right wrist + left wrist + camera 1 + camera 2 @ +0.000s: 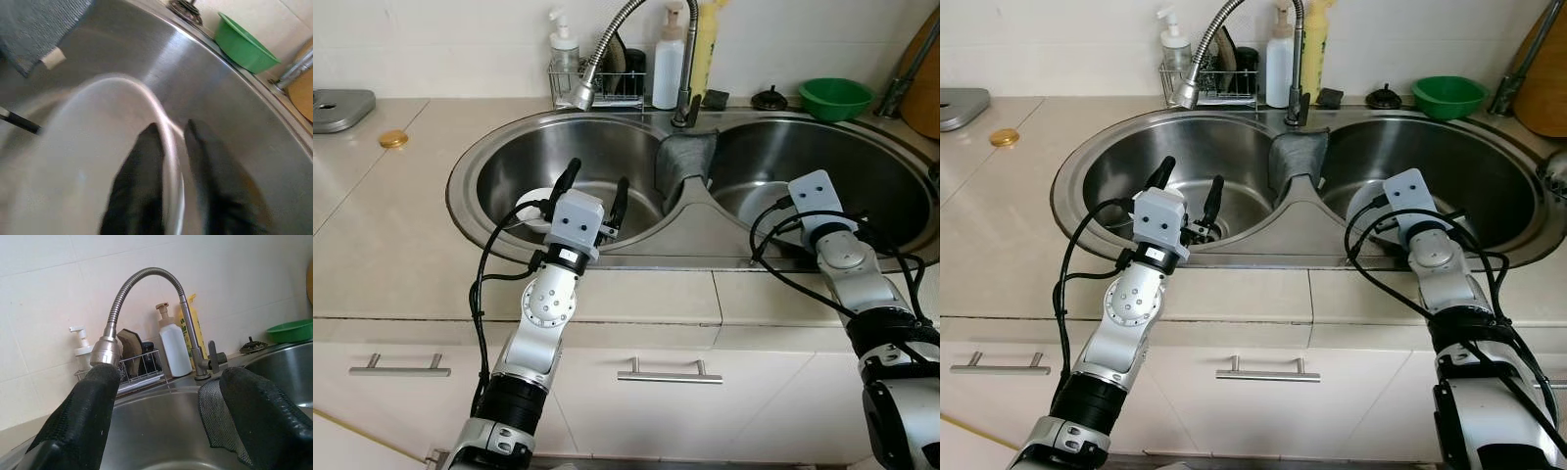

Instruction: Kitchen organization

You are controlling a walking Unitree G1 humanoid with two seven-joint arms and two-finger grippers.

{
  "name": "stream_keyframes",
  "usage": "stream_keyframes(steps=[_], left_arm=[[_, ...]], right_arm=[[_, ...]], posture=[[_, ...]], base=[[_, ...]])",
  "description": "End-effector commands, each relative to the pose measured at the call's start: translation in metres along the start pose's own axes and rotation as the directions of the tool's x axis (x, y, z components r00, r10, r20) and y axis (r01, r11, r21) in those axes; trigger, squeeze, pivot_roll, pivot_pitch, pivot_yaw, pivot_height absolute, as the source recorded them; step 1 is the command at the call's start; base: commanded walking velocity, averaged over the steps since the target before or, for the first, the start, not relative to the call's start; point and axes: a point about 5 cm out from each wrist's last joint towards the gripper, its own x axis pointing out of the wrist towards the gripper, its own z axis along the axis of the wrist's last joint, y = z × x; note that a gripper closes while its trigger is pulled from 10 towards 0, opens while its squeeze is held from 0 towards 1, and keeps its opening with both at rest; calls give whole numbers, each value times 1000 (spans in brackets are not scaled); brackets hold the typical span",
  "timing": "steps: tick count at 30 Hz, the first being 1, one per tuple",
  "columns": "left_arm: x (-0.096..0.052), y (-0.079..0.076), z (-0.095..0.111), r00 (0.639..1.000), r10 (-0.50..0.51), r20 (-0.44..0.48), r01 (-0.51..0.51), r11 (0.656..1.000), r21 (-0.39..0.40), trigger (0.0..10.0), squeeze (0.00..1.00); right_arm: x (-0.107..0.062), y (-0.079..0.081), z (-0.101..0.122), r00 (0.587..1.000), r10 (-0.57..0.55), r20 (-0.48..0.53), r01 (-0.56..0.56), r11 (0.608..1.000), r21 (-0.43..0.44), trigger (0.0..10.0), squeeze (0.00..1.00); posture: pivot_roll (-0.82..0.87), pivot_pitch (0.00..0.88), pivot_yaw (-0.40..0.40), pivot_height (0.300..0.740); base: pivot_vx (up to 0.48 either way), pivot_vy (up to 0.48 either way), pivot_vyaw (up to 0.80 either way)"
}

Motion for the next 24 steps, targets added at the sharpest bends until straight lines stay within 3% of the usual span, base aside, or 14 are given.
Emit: stream_keyframes(steps=[1, 4, 11, 12, 16, 24], left_arm=[[1, 0, 1, 1000, 2, 4, -2, 1000, 10, 10000, 0], [1, 0, 1, 1000, -1, 1, 1, 1000, 9, 10000, 0], [2, -2, 0, 1000, -8, -3, 8, 1000, 9, 10000, 0], [2, -2, 0, 1000, -9, -4, 9, 1000, 9, 10000, 0], [2, -3, -1, 1000, -14, -7, 14, 1000, 10, 10000, 0], [2, -4, -2, 1000, -16, -12, 16, 1000, 9, 10000, 0]], right_arm=[[-4, 16, -18, 995, 60, -74, -59, 998, 22, 10000, 1000], [-3, 12, -17, 997, 25, -77, -19, 996, 82, 10000, 1000], [-3, 9, -17, 998, 6, -66, 1, 993, 115, 10000, 1000], [-3, 11, -19, 996, 29, -90, -11, 980, 197, 10000, 1000], [-3, 18, -23, 983, 117, -142, -61, 935, 349, 10000, 1000], [-2, 16, -22, 983, 101, -155, -20, 892, 451, 10000, 1000]], posture=[[-103, 0, 0, 740], [-103, 0, 0, 740], [-108, 0, 1, 740], [-108, 0, 2, 740], [-110, 0, 2, 740], [-114, 0, -1, 740]], base=[[0, 0, 0], [0, 0, 0], [0, 0, 0], [0, 0, 0], [0, 0, 0], [0, 0, 0]])
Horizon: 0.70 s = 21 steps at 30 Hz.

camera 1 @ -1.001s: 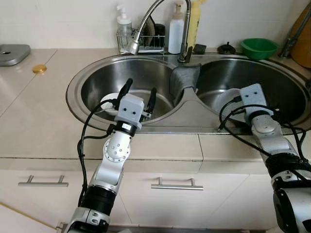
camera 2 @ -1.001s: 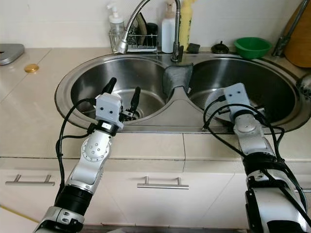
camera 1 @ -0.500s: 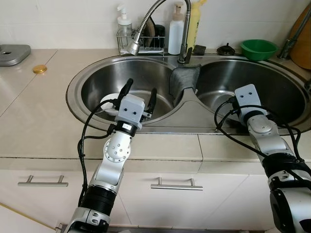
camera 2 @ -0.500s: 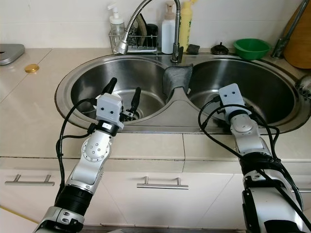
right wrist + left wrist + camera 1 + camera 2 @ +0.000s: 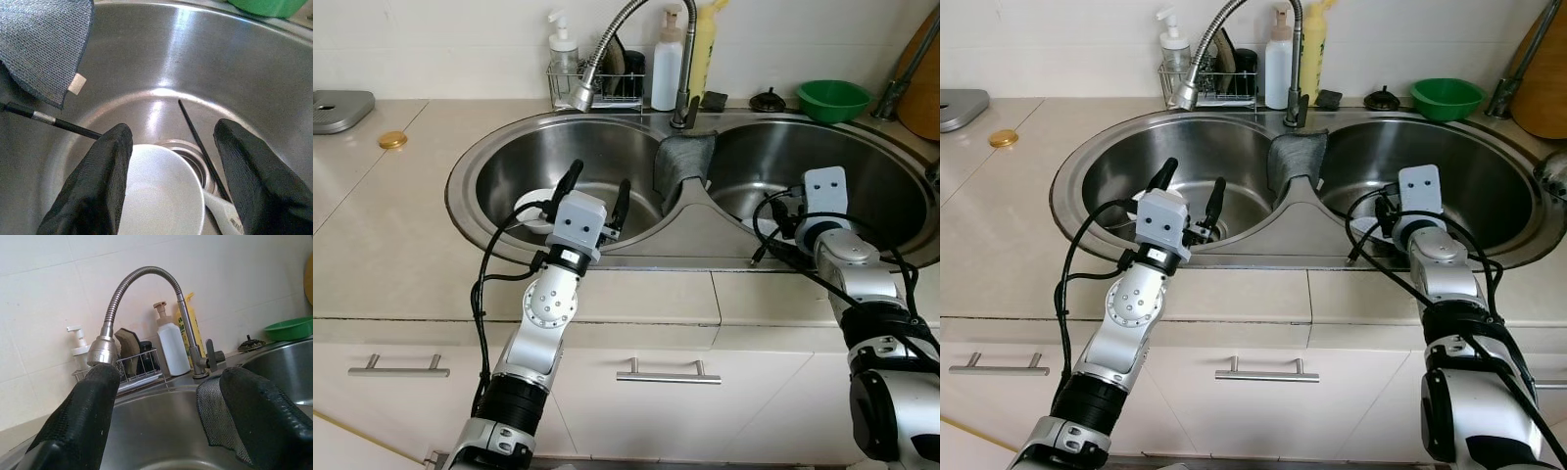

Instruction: Kitchen organization

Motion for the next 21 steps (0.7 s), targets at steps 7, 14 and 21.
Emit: stream_keyframes(steps=[7, 14, 21], left_arm=[[1, 0, 0, 1000, 2, -6, -2, 1000, -8, 10000, 0], [1, -4, 0, 1000, -19, -5, 19, 1000, -25, 10000, 0], [2, -6, 1, 1000, -31, 1, 31, 999, -28, 10000, 0]], right_arm=[[-15, 2, 25, 940, -173, 293, 134, 980, 148, 10000, 0], [-45, 29, 46, 849, -82, 521, 70, 997, 43, 10000, 0], [-53, 33, 47, 823, -89, 561, 90, 996, 26, 10000, 0]], posture=[[-110, 0, -1, 740], [-116, 0, -2, 740], [-118, 0, 0, 740]], base=[[0, 0, 0], [0, 67, 0], [0, 470, 0]])
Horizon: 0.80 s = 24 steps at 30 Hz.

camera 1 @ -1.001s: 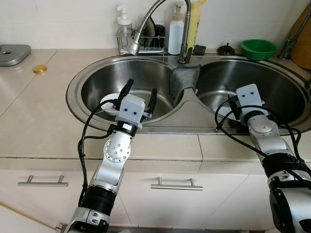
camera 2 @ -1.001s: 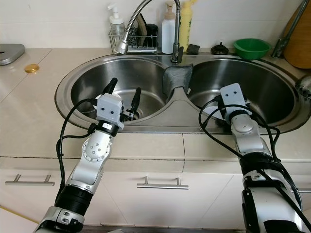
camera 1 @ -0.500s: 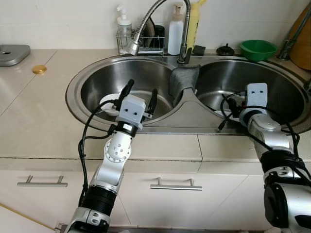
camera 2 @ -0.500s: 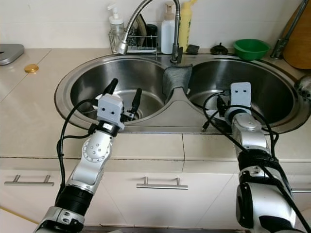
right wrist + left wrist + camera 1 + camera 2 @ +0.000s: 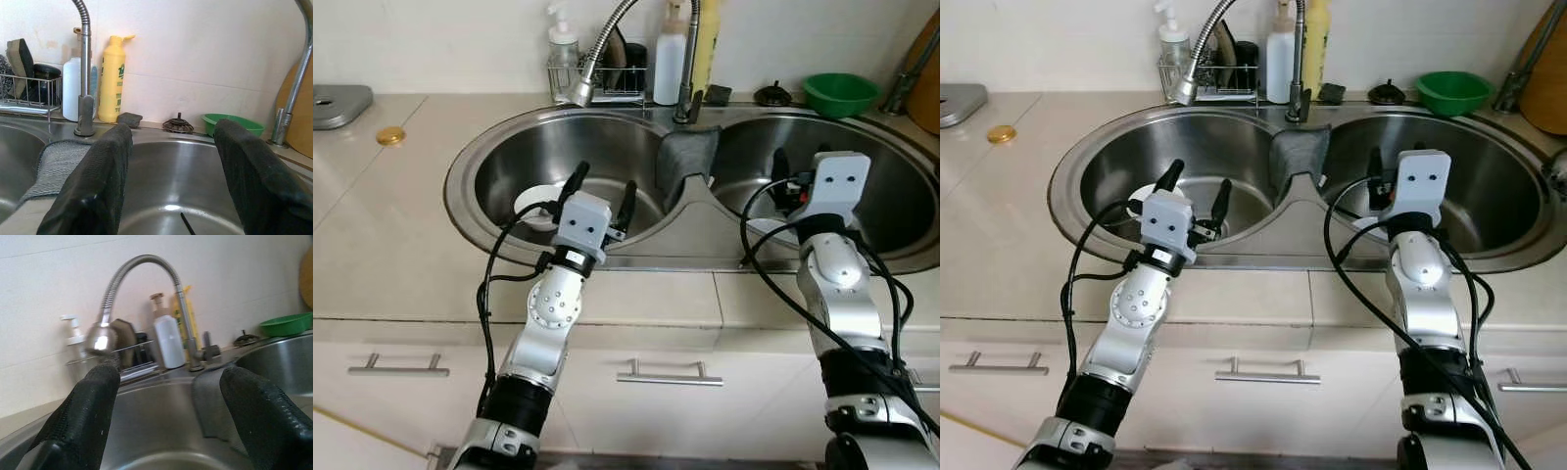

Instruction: Kitchen organization

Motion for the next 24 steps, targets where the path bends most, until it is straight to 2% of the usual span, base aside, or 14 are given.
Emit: stream_keyframes(steps=[1, 16, 18, 24], left_arm=[[1, 3, 0, 1000, 2, -2, -2, 1000, 2, 10000, 0], [0, 5, 1, 1000, 12, 6, -11, 1000, -1, 10000, 0], [0, 6, 3, 1000, 17, 18, -17, 1000, -1, 10000, 0], [0, 6, 4, 999, 17, 30, -17, 1000, 7, 10000, 0]], right_arm=[[-2, 6, 7, 999, 14, 39, -14, 1000, -8, 10000, 0], [-10, 16, 18, 993, 56, 101, -48, 996, -79, 10000, 0], [-11, 15, 19, 993, 48, 108, -38, 995, -90, 10000, 0], [-17, 7, 22, 989, 19, 144, -2, 993, -116, 10000, 0]], posture=[[-117, 0, 5, 740], [-114, 0, -2, 740], [-114, 0, -2, 740], [-116, 0, 3, 740]], base=[[0, 469, 0], [0, 458, 0], [0, 0, 0], [0, 0, -800]])
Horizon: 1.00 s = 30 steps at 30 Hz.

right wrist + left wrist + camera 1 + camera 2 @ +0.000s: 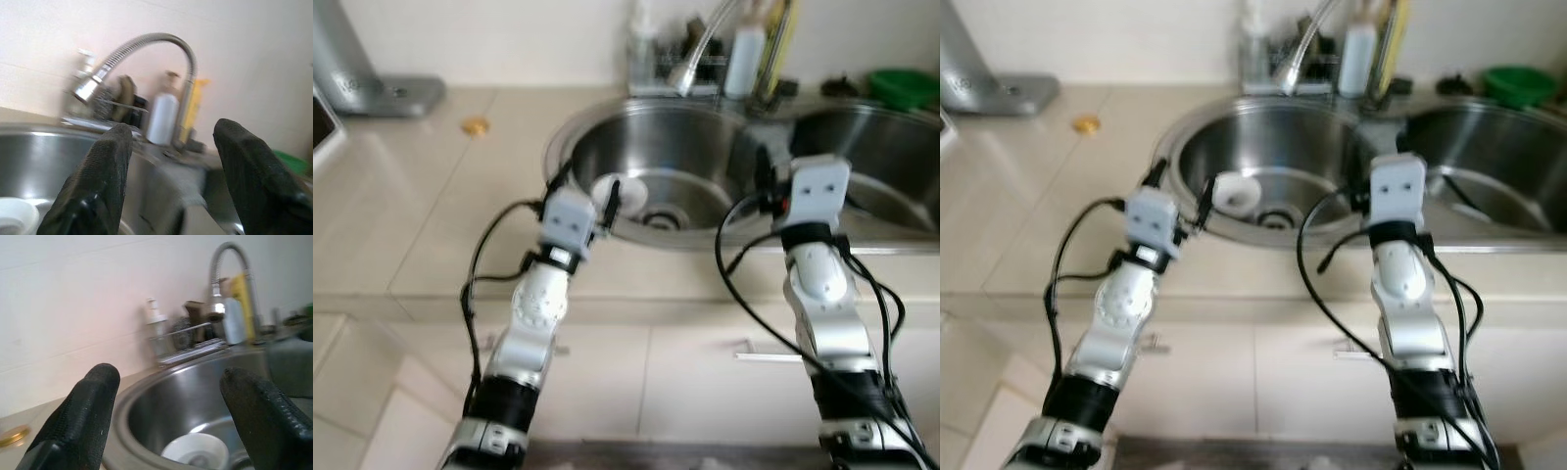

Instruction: Kitchen organization

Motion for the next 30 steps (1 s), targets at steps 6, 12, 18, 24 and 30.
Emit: stream_keyframes(steps=[6, 12, 18, 24, 30], left_arm=[[4, -11, 6, 999, -43, 30, 43, 999, 13, 10000, 0], [4, -11, 5, 999, -44, 25, 44, 999, 15, 10000, 0], [4, -11, 6, 998, -47, 33, 47, 999, 15, 10000, 0], [4, -12, 6, 998, -46, 35, 46, 999, 13, 10000, 0], [4, -12, 6, 998, -46, 35, 46, 999, 13, 10000, 0]], right_arm=[[-11, -8, 7, 998, -16, 61, 19, 998, -56, 10000, 0], [-14, -7, 7, 997, -23, 70, 27, 998, -55, 10000, 0], [-12, -10, 10, 995, -49, 89, 54, 997, -57, 10000, 0], [-12, -10, 11, 994, -53, 95, 59, 997, -56, 10000, 0], [-12, -10, 11, 994, -53, 95, 59, 997, -56, 10000, 0]], posture=[[-119, 0, 3, 740], [-118, 0, 1, 740], [-119, 0, 2, 740], [-121, 0, 3, 740], [-121, 0, 3, 740]], base=[[0, -80, -800], [0, -480, -800], [0, -382, -800], [0, 0, -800], [0, 0, -800]])
